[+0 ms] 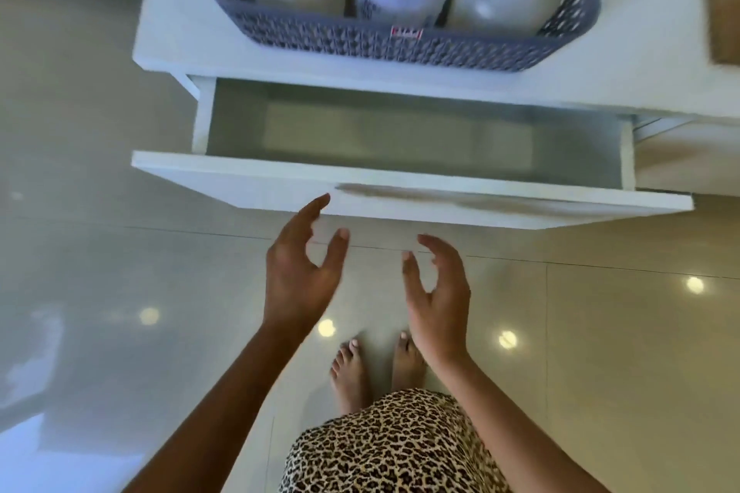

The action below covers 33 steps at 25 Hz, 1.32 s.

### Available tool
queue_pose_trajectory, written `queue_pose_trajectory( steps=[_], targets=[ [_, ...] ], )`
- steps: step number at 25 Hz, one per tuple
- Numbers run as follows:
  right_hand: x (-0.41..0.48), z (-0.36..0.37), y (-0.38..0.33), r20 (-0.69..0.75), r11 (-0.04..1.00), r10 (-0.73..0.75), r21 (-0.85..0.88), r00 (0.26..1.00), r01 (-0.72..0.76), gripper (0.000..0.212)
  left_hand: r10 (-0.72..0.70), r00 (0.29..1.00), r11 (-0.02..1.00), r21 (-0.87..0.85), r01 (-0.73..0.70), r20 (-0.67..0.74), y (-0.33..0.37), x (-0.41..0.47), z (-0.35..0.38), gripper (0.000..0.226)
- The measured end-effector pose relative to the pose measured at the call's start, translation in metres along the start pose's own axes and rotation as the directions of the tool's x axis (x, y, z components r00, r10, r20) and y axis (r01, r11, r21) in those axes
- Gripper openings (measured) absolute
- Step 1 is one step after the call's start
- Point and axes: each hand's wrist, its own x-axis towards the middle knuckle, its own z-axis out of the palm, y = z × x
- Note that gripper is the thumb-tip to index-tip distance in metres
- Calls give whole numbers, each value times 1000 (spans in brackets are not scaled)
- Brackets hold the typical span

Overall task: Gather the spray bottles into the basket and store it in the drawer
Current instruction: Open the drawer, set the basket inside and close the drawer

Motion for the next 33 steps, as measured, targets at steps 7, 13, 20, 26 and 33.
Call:
queue_pose_trajectory(
  steps=[7,13,20,26,33],
  targets=[
    [64,-28,-40,300,574,-273,-711,914,406,79,267,918,581,711,-397,294,30,43,2,78],
    [70,-23,-28,349,511,-192,-762,917,397,91,196,908,506,755,-417,370,15,43,7,88],
    [37,-39,-34,444,537,-70,-738,893,408,106,39,886,541,736,-407,462,24,14,-8,89],
    [-22,-50,-22,481,586,-35,-700,876,408,114,-48,845,569,710,-415,532,9,-37,-20,95],
    [-89,-62,-3,526,604,27,-686,850,405,117,-113,814,559,714,-422,570,-15,-102,-32,99]
  ],
)
